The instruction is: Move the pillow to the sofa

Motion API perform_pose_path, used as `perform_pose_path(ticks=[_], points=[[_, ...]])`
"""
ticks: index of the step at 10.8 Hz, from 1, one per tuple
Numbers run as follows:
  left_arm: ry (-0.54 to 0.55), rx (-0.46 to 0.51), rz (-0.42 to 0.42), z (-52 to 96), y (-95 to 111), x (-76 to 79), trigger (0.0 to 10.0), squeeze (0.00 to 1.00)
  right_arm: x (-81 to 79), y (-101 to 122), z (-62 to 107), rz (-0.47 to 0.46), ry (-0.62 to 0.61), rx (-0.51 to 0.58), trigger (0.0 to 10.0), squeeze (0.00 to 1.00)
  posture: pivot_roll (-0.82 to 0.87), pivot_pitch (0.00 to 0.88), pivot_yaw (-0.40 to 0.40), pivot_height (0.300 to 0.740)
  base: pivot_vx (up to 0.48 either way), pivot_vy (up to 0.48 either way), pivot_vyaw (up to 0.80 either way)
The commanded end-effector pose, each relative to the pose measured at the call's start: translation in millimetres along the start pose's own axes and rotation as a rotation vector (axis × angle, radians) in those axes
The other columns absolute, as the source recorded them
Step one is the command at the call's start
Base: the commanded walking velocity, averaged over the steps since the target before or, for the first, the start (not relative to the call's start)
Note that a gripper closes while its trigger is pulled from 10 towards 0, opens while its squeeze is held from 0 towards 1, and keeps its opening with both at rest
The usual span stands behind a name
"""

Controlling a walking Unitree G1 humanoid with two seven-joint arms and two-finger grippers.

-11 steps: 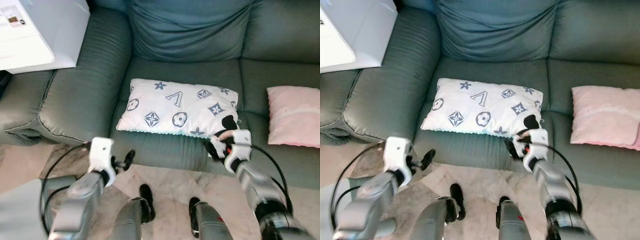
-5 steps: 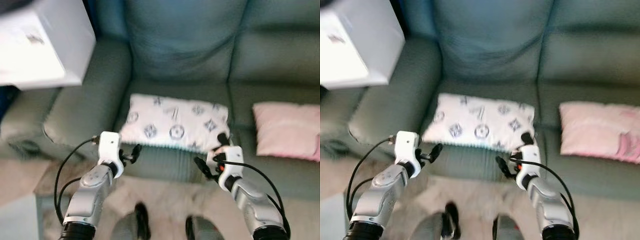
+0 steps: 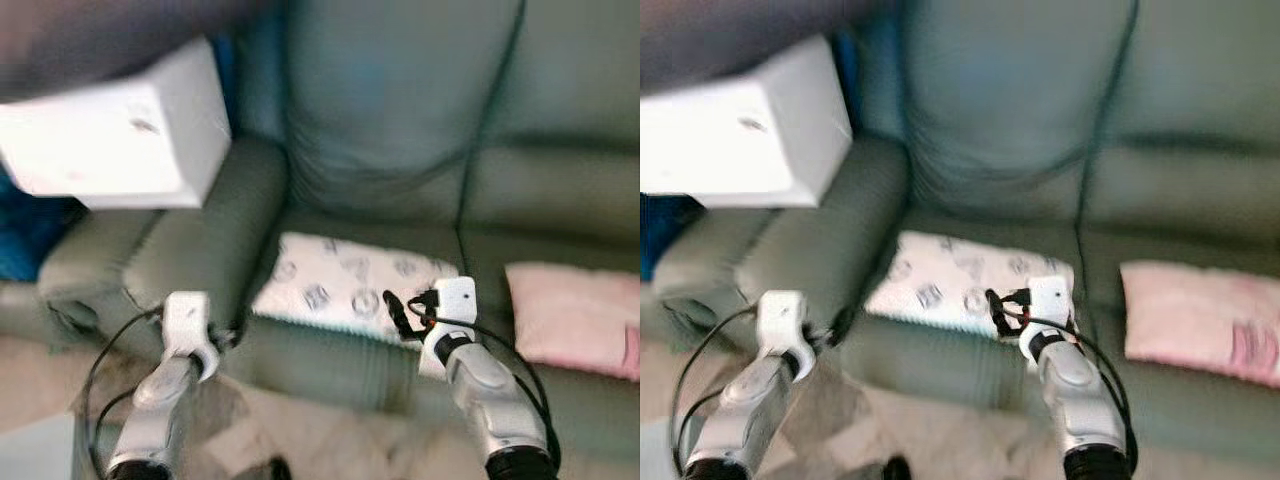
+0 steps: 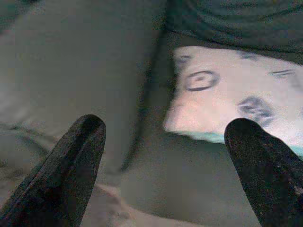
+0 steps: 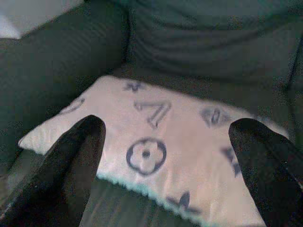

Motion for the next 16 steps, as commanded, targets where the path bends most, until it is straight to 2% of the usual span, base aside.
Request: perform_pose_path(ticks=[1, 2, 3, 4, 5, 6, 7, 8, 9, 10, 11, 14, 16], points=[[0.046, -0.036, -0.053, 0.4, -14.8, -12.9, 10.0, 0.0, 0.2, -3.6, -1.0, 0.028, -0.005, -0.008, 10.0, 0.0, -0.21, 0.0, 0.038, 0.74, 0.0, 0.0, 0.0], [0.079, -0.092, -0.075, 2.2, -32.1, -22.6, 10.0, 0.0, 16.5, -4.8, -2.3, 0.017, -0.068, -0.011, 10.0, 0.0, -0.22, 0.0, 0.034, 0.74, 0.0, 0.0, 0.0], [0.097, -0.143, -0.079, 3.6, -46.4, -28.7, 10.0, 0.0, 35.5, -15.0, 0.6, 0.062, -0.123, -0.047, 10.0, 0.0, -0.21, 0.0, 0.031, 0.74, 0.0, 0.0, 0.0], [0.096, -0.202, -0.102, 6.7, -60.1, -30.0, 10.0, 0.0, 52.4, -32.6, 7.8, 0.057, -0.181, -0.106, 10.0, 0.0, -0.21, 0.0, 0.028, 0.74, 0.0, 0.0, 0.0], [0.112, -0.277, -0.17, 13.9, -78.6, -35.8, 10.0, 0.0, 73.7, -67.5, 26.5, 0.063, -0.265, -0.226, 10.0, 0.0, -0.22, 0.0, 0.028, 0.74, 0.0, 0.0, 0.0], [0.116, -0.285, -0.17, 14.7, -80.6, -36.6, 10.0, 0.0, 75.1, -71.1, 28.4, 0.063, -0.271, -0.238, 10.0, 0.0, -0.22, 0.0, 0.026, 0.74, 0.0, 0.0, 0.0], [0.137, -0.376, -0.118, 23.3, -100.2, -39.4, 10.0, 0.0, 78.1, -100.8, 44.6, 0.078, -0.288, -0.351, 10.0, 0.0, -0.23, 0.0, 0.024, 0.74, 0.0, 0.0, 0.0], [0.165, -0.522, -0.006, 41.8, -131.8, -39.5, 10.0, 0.0, 78.7, -135.8, 66.4, 0.038, -0.324, -0.498, 10.0, 0.0, -0.22, 0.0, 0.019, 0.74, 0.0, 0.0, 0.0], [0.159, -0.622, -0.011, 56.6, -152.5, -36.5, 10.0, 0.0, 75.1, -153.9, 78.2, 0.025, -0.32, -0.586, 10.0, 0.0, -0.22, 0.0, 0.016, 0.74, 0.0, 0.0, 0.0], [0.115, -0.725, -0.057, 71.6, -171.9, -28.3, 10.0, 0.0, 65.7, -170.6, 88.7, 0.046, -0.254, -0.683, 10.0, 0.0, -0.22, 0.0, 0.012, 0.74, 0.0, 0.0, 0.0], [0.135, -0.732, -0.012, 73.0, -173.8, -27.4, 10.0, 0.0, 64.3, -173.9, 91.4, 0.058, -0.224, -0.706, 10.0, 0.0, -0.21, 0.0, 0.007, 0.74, 0.0, 0.0, 0.0], [0.184, -0.728, -0.031, 68.7, -166.8, -38.7, 10.0, 0.0, 73.6, -184.2, 108.3, 0.072, -0.224, -0.779, 10.0, 0.0, -0.21, 0.0, 0.005, 0.74, 0.0, 0.0, 0.0], [0.178, -0.733, -0.037, 68.3, -166.1, -39.5, 10.0, 0.0, 70.7, -191.0, 114.7, 0.102, -0.208, -0.816, 10.0, 0.0, -0.21, 0.0, 0.009, 0.74, 0.0, 0.0, 0.0]])
Point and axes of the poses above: a point about 5 cm out from each wrist's last joint towards the gripper, its own z axis pointing back from the gripper into the wrist, its own y axis along the axis of the wrist's last joint, x = y × z, the point moved 5 cm from there along -z, pointing out of the wrist towards the gripper, and after that the axes turned 4 degrees about -z, right-handed, at the moved point
